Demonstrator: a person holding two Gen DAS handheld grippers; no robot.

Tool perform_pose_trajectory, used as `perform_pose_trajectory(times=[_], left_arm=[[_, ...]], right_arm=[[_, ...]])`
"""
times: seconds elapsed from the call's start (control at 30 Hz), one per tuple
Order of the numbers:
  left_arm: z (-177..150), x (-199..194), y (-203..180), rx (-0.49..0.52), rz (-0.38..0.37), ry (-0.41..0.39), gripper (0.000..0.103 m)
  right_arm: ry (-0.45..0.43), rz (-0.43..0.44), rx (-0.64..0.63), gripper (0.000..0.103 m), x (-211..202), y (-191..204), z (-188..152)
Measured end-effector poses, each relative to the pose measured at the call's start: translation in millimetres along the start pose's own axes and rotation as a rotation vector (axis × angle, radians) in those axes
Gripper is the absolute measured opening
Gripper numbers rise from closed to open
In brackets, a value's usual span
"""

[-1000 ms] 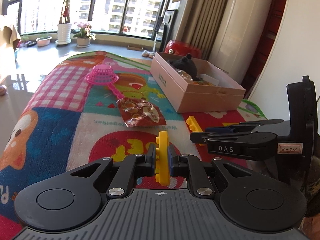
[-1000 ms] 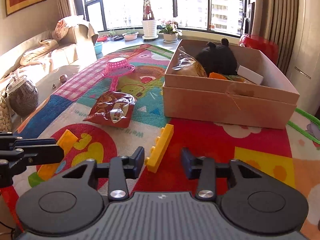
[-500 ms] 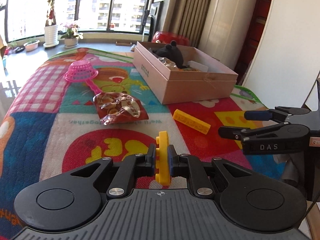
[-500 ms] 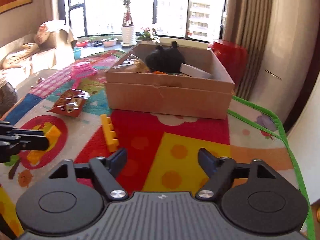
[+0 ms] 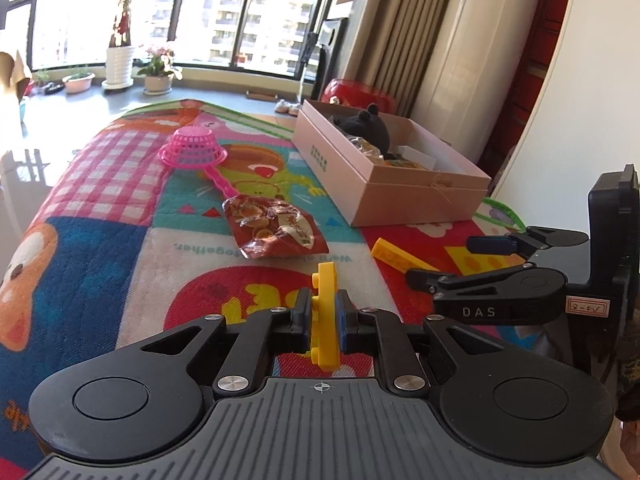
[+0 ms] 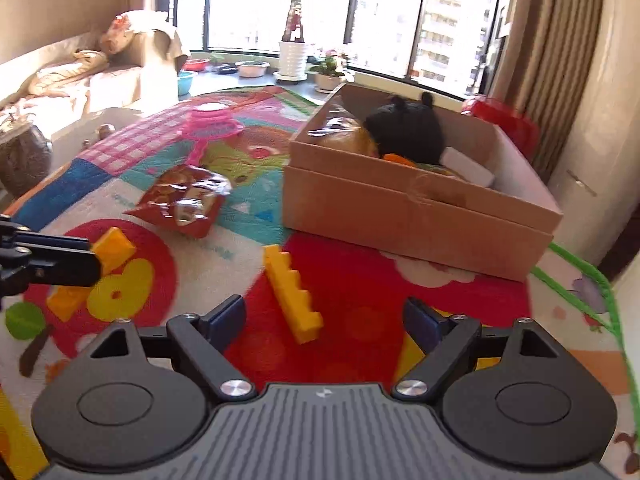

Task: Organize objects
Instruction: 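Grasp the long yellow brick on the mat with the right tool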

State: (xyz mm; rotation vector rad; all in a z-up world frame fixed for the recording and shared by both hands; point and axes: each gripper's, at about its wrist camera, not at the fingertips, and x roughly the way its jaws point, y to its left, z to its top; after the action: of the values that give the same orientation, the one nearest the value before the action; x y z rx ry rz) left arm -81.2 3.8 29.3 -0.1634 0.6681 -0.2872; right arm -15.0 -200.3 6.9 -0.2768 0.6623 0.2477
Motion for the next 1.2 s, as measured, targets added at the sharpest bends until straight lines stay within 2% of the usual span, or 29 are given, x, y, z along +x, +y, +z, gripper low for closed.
perform_pose_trajectory(times=[0.03, 0.13, 0.2, 0.3, 0.37, 0.5, 0.57, 0.63, 0.8, 0.93, 1.2], left_arm=[[0.2, 0.3, -1.1, -0.001, -0.010, -0.004, 0.014], [-0.2, 2.4, -3.3, 0.002, -0.031, -0.007, 0.014], [-1.2, 3.4, -2.3, -0.004, -0.039, -0.003, 0.014], [-2.9, 3.6, 1.6, -0.013, -0.036, 0.001, 0.014], [-3.5, 2.6, 5.9, -0.023, -0.030, 0.000, 0.014], [-4.0, -0.3, 12.2, -0.036, -0.017, -0.008, 0.014], [-4.0, -1.1, 14.1, -0.040, -0.017, -0.008, 0.014], [-4.1, -2.1, 14.6, -0.037, -0.017, -0.007, 0.014], [-5.0, -2.7, 11.2, -0.021, -0.020, -0.003, 0.014], [-5.2, -2.7, 3.7, -0.001, -0.028, 0.000, 0.014], [-5.7, 1.9, -18.0, 0.039, -0.079, 0.041, 0.014]], right_arm=[[-0.009, -0.015, 0.006, 0.085, -2.2, -3.9, -0.9], [0.005, 0.069, 0.078, 0.085, -6.8, -14.1, -1.7], [0.022, 0.095, 0.129, 0.085, -5.5, -11.1, -0.6], [0.039, 0.099, 0.221, 0.085, 3.3, -2.0, 3.0], [0.053, 0.070, 0.254, 0.086, 14.3, 5.0, 7.6], [0.052, 0.003, 0.264, 0.085, 30.4, 14.0, 21.3], [0.042, -0.011, 0.253, 0.071, 34.2, 16.1, 24.9], [0.029, 0.009, 0.238, 0.059, 31.0, 17.1, 25.8], [-0.034, 0.032, 0.158, 0.059, 0.0, 20.5, 17.7], [-0.045, 0.036, 0.108, 0.059, -24.6, 16.3, 2.8], [-0.081, -0.004, 0.127, 0.059, -66.0, -6.4, -36.0]])
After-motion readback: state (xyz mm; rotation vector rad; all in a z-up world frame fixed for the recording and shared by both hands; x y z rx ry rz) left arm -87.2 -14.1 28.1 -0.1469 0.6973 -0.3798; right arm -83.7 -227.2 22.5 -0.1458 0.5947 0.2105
